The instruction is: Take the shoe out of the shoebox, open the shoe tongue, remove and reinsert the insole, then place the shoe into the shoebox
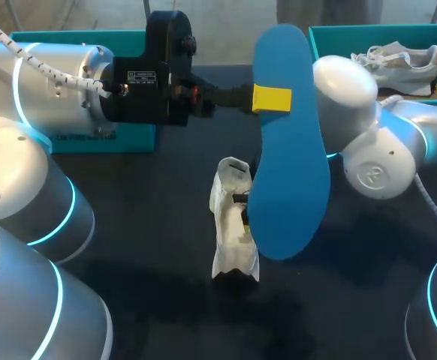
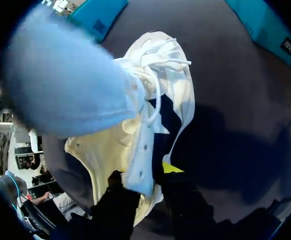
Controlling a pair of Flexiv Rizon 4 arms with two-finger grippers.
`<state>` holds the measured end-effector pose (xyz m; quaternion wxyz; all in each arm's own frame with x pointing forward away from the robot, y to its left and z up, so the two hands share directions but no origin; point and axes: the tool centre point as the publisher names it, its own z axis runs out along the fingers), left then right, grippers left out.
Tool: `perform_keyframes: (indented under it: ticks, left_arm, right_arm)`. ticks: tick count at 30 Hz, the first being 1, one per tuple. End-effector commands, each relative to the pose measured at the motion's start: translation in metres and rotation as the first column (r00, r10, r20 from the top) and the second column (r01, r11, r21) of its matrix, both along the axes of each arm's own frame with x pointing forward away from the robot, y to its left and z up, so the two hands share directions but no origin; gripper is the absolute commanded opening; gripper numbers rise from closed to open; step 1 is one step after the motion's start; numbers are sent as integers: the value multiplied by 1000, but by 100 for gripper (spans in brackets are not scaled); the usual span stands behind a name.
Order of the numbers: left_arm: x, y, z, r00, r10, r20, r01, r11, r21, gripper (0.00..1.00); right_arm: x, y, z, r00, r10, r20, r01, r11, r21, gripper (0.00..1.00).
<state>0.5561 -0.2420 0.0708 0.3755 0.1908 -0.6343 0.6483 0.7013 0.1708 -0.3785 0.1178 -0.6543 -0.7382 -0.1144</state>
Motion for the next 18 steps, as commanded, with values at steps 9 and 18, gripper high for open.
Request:
perform_keyframes:
  ticks: [9,18]
  left_arm:
    - [-9,-2,1,1000,16,-3,-16,1000,-7,0]
    - [-9,-2,1,1000,16,-3,-16,1000,-7,0]
  right_arm:
    - [-3,-9,37,999,-44,10,42,988,150,100]
    - [-3,-9,37,999,-44,10,42,988,150,100]
